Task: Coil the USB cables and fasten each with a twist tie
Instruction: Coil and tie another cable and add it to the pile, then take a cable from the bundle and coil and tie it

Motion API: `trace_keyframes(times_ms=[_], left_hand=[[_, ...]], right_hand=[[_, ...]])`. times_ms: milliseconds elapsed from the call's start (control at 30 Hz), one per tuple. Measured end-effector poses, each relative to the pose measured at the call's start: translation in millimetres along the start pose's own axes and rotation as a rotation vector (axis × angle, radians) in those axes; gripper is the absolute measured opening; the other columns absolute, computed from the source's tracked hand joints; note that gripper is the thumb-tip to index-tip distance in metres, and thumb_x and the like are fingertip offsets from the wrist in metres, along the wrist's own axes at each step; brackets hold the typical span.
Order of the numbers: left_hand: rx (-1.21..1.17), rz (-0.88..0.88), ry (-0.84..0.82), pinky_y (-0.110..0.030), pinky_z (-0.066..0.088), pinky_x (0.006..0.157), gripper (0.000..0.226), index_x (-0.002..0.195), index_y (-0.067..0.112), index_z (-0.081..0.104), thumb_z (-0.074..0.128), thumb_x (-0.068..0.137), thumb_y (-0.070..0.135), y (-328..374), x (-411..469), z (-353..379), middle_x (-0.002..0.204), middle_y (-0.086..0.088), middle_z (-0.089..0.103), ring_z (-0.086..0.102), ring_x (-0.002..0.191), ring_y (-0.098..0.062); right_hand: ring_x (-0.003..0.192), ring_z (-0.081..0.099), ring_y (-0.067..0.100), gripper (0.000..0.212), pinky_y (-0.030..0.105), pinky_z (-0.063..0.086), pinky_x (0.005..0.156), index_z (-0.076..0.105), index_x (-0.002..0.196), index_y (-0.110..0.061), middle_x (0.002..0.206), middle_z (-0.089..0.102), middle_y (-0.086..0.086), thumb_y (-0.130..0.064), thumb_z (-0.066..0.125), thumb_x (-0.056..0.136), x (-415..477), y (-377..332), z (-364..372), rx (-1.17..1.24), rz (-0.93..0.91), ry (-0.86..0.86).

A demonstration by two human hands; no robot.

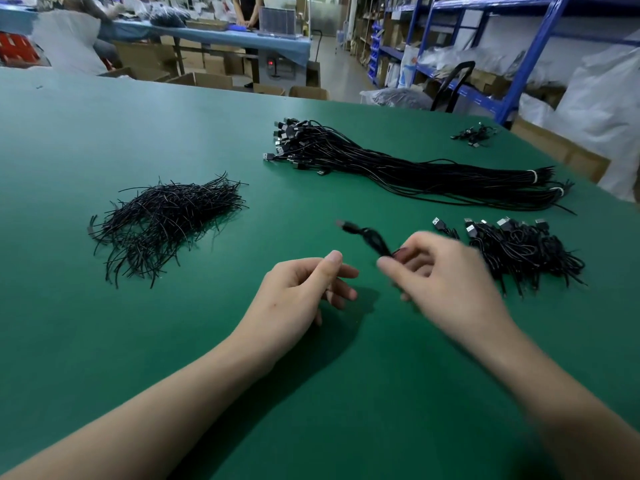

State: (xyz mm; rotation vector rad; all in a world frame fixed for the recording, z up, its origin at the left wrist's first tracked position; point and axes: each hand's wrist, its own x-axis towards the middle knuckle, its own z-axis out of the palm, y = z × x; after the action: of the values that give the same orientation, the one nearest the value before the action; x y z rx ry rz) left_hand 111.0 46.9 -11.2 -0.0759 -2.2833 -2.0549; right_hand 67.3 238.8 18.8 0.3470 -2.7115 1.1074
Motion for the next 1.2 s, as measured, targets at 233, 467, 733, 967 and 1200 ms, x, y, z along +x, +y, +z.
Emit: trace_keyframes(times_ms=[233, 467, 733, 967, 1200], left_hand=[[0.099, 0.05, -0.04, -0.025, 0.044, 0.06, 0.029, 0.097, 0.028, 0.074, 0.048, 0.106, 0.037, -8.6, -0.2, -0.5, 0.084, 0.005, 0.075, 0.064, 0.076, -0.008], [0.157, 0.085, -0.047, -0.026, 0.044, 0.066, 0.023, 0.096, 0.032, 0.073, 0.052, 0.104, 0.037, -9.3, -0.2, 1.4, 0.084, 0.006, 0.074, 0.062, 0.074, -0.012], [0.407, 0.041, -0.11, -0.019, 0.047, 0.077, 0.017, 0.113, 0.029, 0.067, 0.064, 0.097, 0.033, 2.2, 43.3, -3.3, 0.101, 0.011, 0.073, 0.067, 0.088, -0.003], [0.869, 0.18, -0.062, -0.027, 0.04, 0.104, 0.043, 0.141, 0.016, 0.054, 0.057, 0.1, 0.026, 11.3, 144.4, 9.3, 0.141, -0.004, 0.057, 0.057, 0.123, -0.02], [1.153, 0.197, -0.185, -0.042, 0.029, 0.118, 0.061, 0.159, 0.017, 0.026, 0.041, 0.1, 0.01, -2.9, 231.3, 51.1, 0.167, -0.004, 0.022, 0.03, 0.147, -0.031]], right_hand=[[0.057, 0.057, 0.028, 0.037, 0.027, 0.037, 0.052, 0.061, 0.067, -0.01, 0.06, 0.059, 0.007, -0.034, 0.065, 0.095, 61.2, 49.5, -56.0, -0.852, 0.163, 0.179], [0.066, 0.052, 0.026, 0.047, 0.029, 0.037, 0.057, 0.05, 0.064, -0.012, 0.068, 0.054, 0.006, -0.045, 0.067, 0.093, 72.5, 57.0, -62.4, -0.96, 0.285, 0.059], [0.127, 0.048, 0.029, 0.059, 0.045, 0.044, 0.1, 0.05, 0.137, -0.011, 0.135, 0.053, 0.01, -0.054, 0.053, 0.097, 75.6, 24.3, -33.8, -0.852, -0.024, -0.074], [0.136, 0.042, 0.03, 0.061, 0.044, 0.038, 0.106, 0.048, 0.14, -0.008, 0.146, 0.047, 0.01, -0.055, 0.041, 0.102, 115.9, 32.9, -10.0, -0.823, 0.048, -0.313], [0.154, 0.014, 0.025, 0.074, 0.049, 0.025, 0.119, 0.018, 0.159, -0.008, 0.167, 0.016, 0.009, -0.056, 0.032, 0.104, 166.9, 54.3, -5.2, -0.9, 0.113, -0.42]])
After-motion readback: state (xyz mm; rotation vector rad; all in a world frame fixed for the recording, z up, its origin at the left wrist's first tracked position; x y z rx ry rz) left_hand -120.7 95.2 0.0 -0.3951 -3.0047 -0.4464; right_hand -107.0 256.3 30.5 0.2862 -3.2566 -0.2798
